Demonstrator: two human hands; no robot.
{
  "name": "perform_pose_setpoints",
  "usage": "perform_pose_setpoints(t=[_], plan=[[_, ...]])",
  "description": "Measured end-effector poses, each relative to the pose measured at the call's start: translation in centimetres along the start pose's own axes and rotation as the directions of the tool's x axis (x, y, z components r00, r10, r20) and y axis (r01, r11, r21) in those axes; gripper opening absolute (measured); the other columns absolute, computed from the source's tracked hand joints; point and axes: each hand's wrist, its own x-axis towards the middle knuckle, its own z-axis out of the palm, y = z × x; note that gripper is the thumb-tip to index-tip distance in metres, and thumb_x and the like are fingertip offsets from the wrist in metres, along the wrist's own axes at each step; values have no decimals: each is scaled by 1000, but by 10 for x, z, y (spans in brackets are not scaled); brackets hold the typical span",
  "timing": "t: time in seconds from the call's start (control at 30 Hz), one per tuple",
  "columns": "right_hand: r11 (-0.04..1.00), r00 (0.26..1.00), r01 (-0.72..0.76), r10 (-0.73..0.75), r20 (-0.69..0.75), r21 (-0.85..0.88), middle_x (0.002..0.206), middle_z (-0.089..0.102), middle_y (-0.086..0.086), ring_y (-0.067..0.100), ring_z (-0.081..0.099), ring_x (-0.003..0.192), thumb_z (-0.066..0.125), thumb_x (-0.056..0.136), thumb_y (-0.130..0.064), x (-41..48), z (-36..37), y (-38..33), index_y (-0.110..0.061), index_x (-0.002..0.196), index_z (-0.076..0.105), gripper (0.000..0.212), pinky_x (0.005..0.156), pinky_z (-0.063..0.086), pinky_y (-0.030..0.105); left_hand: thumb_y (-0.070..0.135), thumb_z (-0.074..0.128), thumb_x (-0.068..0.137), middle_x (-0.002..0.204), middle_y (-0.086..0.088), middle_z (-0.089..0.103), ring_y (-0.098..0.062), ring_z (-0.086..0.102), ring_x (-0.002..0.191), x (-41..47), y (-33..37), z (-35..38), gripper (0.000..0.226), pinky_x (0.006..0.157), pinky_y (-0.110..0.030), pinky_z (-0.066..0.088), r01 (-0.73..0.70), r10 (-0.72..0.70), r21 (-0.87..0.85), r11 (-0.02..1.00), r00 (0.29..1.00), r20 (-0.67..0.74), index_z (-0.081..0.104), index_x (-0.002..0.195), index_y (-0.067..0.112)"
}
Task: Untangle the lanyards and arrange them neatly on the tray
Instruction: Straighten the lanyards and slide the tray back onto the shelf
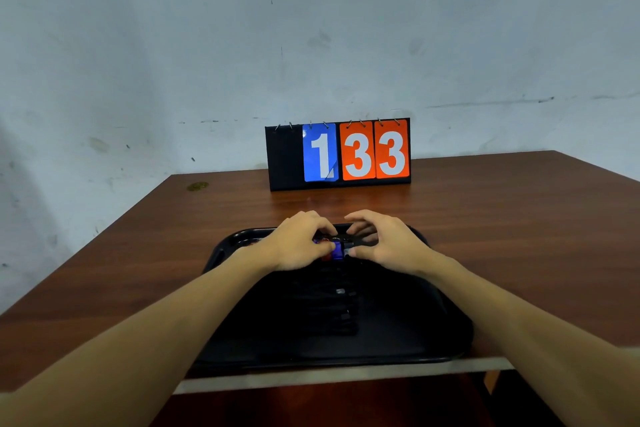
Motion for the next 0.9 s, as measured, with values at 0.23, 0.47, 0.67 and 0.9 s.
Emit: perform_pose_setpoints(t=[0.23, 0.47, 0.67, 0.9], plan=[[978, 985, -56, 22, -170, -201, 123, 59, -1, 10, 52, 112, 64, 89, -18, -30, -9, 12, -17, 129, 53, 42, 98, 42, 24, 17, 54, 94, 117, 2, 57, -12, 50, 112, -50, -22, -6, 24, 100, -28, 39, 117, -169, -191, 975, 944, -284, 63, 116, 20], [849, 959, -234, 123, -255, -473, 134, 45, 4, 24, 36, 126, 56, 92, -25, -68, -15, 9, -19, 134, 48, 44, 105, 31, 38, 16, 52, 91, 118, -4, 56, -22, 49, 114, -97, -43, -4, 25, 101, -40, 38, 336, -360, -143, 931, 785, -504, 65, 111, 22], [883, 873, -438, 373, -313, -171, 135, 34, 15, 34, 46, 114, 52, 89, -8, -84, -11, 8, -3, 132, 41, 44, 95, 42, 40, 21, 51, 94, 124, -8, 44, -23, 46, 119, -127, -67, -8, 28, 105, -33, 36, 382, -477, -307, 871, 805, -353, 57, 120, 13], [848, 838, -506, 440, -322, -156, 120, 48, 17, 34, 51, 100, 45, 85, -2, -79, -11, 8, -2, 117, 48, 31, 77, 42, 36, 20, 39, 98, 119, -16, 55, -35, 53, 111, -131, -82, 21, 31, 96, -49, 43, 523, -597, -295, 800, 743, -303, 55, 122, 7]])
